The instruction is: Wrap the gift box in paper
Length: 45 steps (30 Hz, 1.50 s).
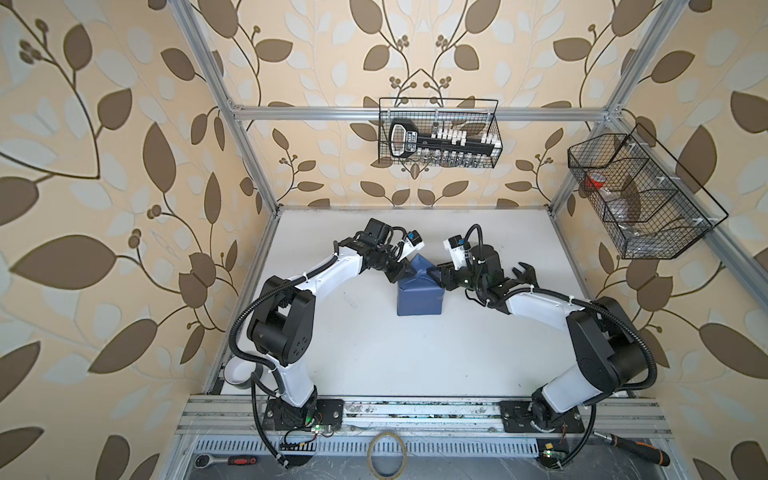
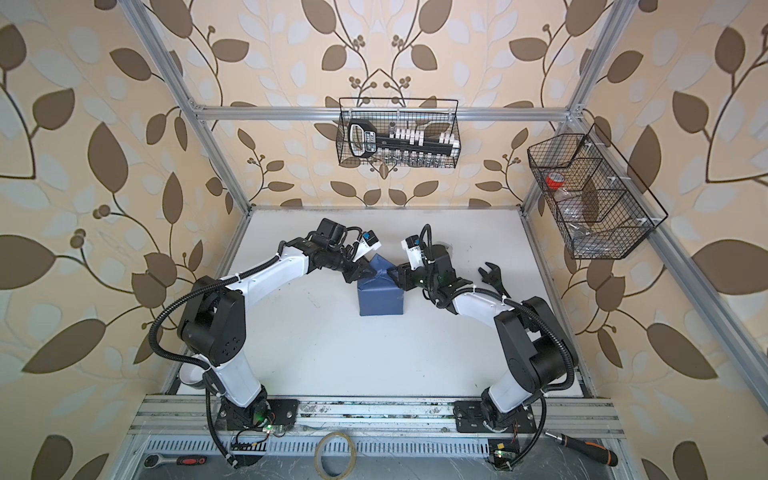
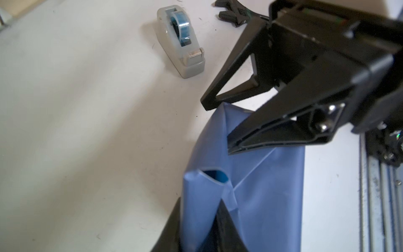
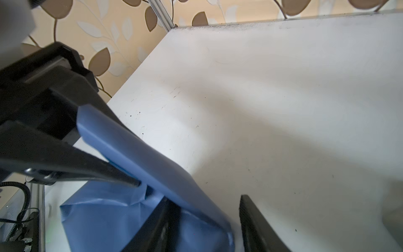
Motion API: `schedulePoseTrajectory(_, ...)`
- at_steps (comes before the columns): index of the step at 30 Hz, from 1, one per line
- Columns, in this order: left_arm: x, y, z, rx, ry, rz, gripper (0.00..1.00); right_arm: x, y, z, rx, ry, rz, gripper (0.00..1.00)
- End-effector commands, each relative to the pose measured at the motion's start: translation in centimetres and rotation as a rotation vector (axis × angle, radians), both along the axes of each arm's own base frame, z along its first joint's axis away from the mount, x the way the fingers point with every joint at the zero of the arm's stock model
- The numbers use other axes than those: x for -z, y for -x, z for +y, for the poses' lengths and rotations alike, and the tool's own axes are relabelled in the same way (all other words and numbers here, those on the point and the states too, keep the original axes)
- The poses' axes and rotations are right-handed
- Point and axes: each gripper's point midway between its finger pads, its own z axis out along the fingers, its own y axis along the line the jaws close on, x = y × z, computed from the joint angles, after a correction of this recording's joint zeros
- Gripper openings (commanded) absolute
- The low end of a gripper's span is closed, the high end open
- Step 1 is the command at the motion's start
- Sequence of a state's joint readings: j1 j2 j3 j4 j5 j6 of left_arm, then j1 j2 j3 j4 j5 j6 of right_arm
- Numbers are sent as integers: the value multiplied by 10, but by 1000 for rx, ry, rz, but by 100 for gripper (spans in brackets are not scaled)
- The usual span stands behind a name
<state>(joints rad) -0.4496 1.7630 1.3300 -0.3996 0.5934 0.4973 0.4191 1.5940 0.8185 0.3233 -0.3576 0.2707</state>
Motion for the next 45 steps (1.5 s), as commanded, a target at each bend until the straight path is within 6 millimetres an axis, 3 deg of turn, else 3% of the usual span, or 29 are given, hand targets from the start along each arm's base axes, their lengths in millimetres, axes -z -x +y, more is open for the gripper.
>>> schedulePoseTrajectory(1, -7, 5, -4, 85, 10, -38, 18, 22, 11, -6, -14, 84, 62, 51)
schedulePoseTrajectory(8, -4, 6, -3, 117, -5, -49, 8, 8, 10, -7, -26, 102, 21, 57)
schedulePoseTrajectory(13, -2, 7, -1, 136, -18, -78, 1, -14, 6, -9, -73, 152, -59, 63)
schedulePoseTrajectory(18, 0, 9, -1, 161, -27, -97, 0, -27, 7, -3, -235, 141, -117, 64)
schedulePoseTrajectory(24, 3, 11, 0, 181, -32, -117, 0, -20, 9, 12, -421, 89, -133, 52)
schedulePoseTrajectory(31, 4, 10, 0, 179, -32, -117, 0, -5, 13, 19, -505, 131, -122, 54)
schedulePoseTrajectory(40, 3, 9, -1, 179, -26, -110, 0, -3, 6, 23, -550, 154, -197, 22)
schedulePoseTrajectory(45, 0, 10, -2, 178, -10, -107, 3, -11, 7, 23, -567, 147, -252, 13)
